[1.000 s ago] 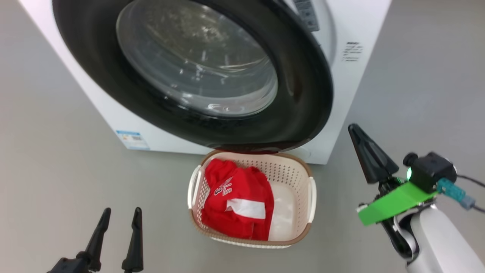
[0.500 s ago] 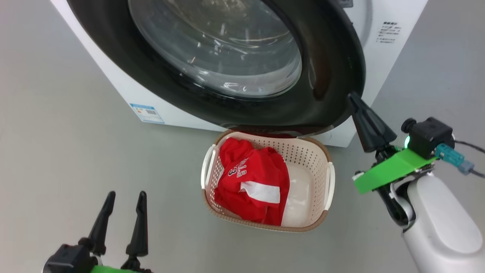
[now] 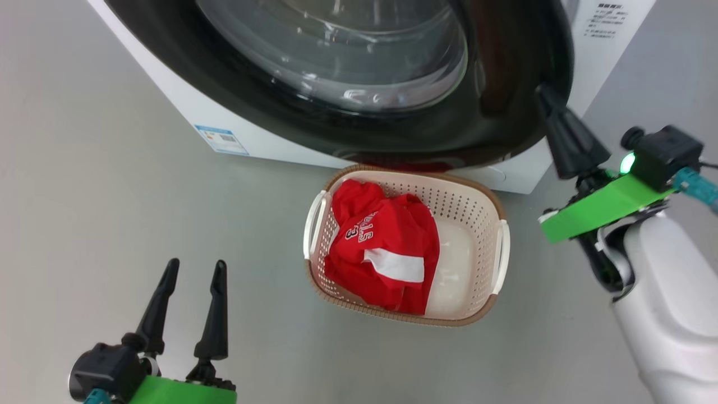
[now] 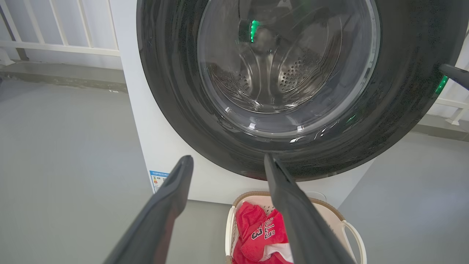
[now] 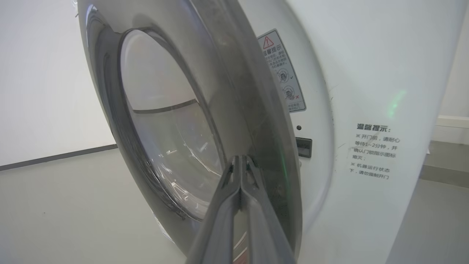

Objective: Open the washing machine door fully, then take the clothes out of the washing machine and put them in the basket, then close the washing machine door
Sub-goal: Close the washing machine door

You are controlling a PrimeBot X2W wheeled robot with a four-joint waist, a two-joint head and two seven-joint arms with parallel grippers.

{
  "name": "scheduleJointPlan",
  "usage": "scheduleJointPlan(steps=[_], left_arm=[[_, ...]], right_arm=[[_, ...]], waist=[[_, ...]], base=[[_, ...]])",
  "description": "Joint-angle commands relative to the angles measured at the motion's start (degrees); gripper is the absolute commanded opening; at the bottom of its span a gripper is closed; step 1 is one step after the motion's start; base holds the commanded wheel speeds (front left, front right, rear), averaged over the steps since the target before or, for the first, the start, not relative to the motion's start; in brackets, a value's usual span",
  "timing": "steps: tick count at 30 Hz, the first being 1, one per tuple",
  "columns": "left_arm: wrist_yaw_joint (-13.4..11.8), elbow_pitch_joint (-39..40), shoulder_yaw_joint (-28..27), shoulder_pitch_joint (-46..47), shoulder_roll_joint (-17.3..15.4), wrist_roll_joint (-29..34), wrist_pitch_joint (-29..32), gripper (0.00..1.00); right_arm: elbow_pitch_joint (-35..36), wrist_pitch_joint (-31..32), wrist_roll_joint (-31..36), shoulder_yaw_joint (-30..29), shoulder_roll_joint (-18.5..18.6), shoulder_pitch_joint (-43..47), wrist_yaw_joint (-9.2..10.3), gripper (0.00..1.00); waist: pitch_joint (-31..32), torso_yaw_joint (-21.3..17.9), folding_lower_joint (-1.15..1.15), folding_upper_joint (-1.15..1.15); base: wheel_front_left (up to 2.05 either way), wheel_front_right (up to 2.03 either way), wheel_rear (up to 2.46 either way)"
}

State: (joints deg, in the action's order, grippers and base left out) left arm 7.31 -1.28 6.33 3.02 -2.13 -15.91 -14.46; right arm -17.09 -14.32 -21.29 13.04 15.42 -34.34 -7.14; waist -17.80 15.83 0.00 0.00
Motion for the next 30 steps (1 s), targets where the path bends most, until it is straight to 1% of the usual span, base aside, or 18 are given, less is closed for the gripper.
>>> scheduleJointPlan(steps=[1, 15, 22, 26, 30], left_arm=[[0.18, 1.73, -1.59, 1.67, -0.75, -0.47, -0.53, 1.0], [0.18, 2.95, 0.25, 3.42, -0.75, -1.03, -0.54, 1.0], [0.18, 3.07, 0.1, 3.94, -0.75, -1.13, -0.54, 1.0], [0.18, 2.96, -0.1, 4.13, -0.75, -0.95, -0.54, 1.0], [0.18, 2.36, -0.33, 3.96, -0.75, -0.67, -0.54, 1.0]], right_arm=[[1.13, -0.68, -0.54, -0.29, 0.3, -1.69, -0.35, 0.0], [-0.38, -0.68, -0.22, -3.54, 1.22, -8.62, -0.35, 0.0], [-1.27, -0.68, 0.44, -5.78, 0.12, -11.08, -0.35, 0.0], [-1.07, -0.68, 0.92, -5.24, -0.44, -11.45, -0.35, 0.0], [-0.63, -0.68, 0.91, -3.43, -0.72, -9.38, -0.35, 0.0]], waist=[[-1.07, 0.47, 0.0, 0.0], [-4.6, 2.0, 0.0, 0.0], [-5.48, 2.16, 0.0, 0.0], [-5.4, 1.96, 0.0, 0.0], [-4.27, 1.35, 0.0, 0.0]], base=[[0.0, 0.0, 0.0], [0.0, 0.0, 0.0], [0.0, 0.0, 0.0], [0.0, 0.0, 0.0], [0.0, 0.0, 0.0]])
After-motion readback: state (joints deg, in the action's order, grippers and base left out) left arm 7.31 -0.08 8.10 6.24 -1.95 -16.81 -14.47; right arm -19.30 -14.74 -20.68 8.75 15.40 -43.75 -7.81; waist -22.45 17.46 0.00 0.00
